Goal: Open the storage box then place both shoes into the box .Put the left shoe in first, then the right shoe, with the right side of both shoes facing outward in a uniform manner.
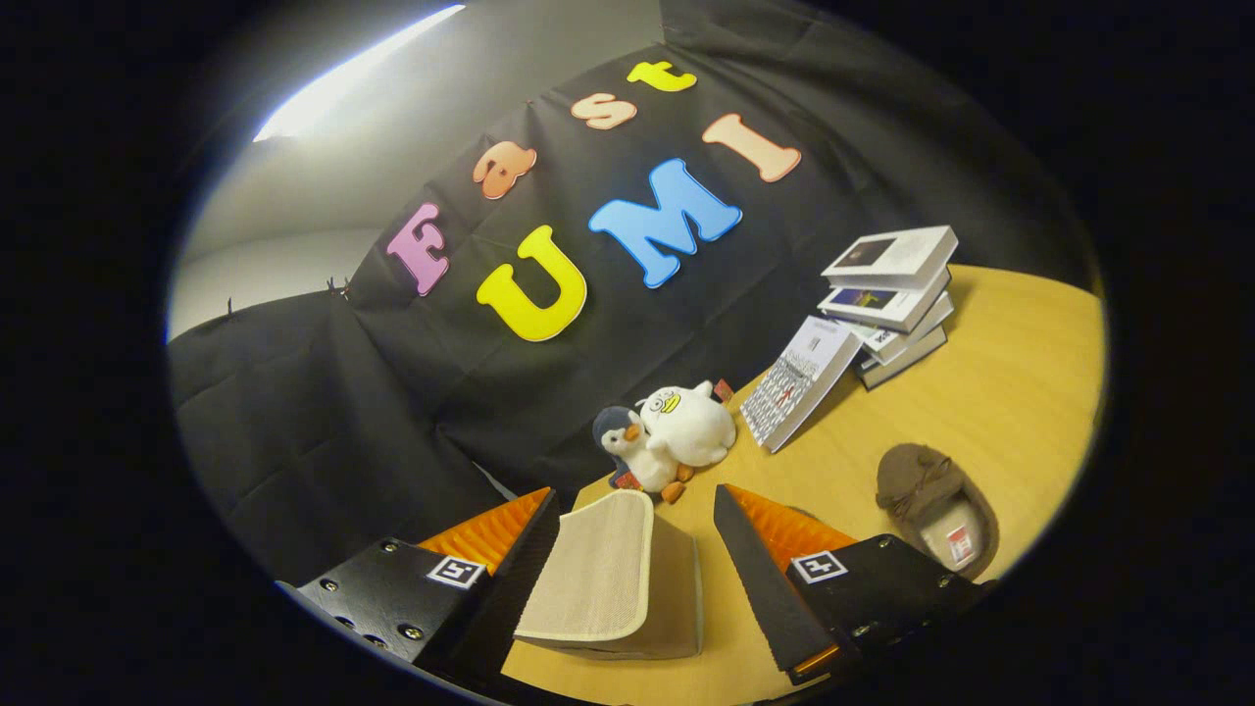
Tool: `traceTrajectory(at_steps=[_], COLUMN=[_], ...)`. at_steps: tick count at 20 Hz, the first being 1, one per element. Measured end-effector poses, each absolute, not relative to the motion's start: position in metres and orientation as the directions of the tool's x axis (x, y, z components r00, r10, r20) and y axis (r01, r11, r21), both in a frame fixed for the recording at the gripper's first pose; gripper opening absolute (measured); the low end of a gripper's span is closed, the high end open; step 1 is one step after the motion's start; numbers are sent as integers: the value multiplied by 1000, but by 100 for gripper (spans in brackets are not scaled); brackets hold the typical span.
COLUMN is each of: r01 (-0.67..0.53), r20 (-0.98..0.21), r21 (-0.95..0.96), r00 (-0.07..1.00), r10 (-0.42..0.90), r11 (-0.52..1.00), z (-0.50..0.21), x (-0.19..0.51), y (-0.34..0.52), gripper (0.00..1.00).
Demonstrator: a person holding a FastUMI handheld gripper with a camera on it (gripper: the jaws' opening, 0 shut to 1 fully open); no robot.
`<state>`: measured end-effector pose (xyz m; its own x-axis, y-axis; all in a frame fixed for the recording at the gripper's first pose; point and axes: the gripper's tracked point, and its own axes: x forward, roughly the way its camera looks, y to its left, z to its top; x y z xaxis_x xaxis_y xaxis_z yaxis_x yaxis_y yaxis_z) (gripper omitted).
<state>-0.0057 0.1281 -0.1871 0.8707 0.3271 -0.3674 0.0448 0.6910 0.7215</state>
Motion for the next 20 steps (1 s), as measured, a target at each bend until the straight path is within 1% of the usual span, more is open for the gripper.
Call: traceTrajectory(at_steps=[4,7,15,19,20], r01=[82,119,212,261,272], r20=[-403,-418,-378,-369,-371], r21=[793,825,918,929,929], r00=[814,787,729,710,707], r10=[419,454,570,600,602], r11=[604,553,336,262,252], z=[-213,-232,-260,-271,-275], x=[-14,-16,-23,-24,-25], y=[157,170,215,230,232], gripper=[98,98,98,97,96])
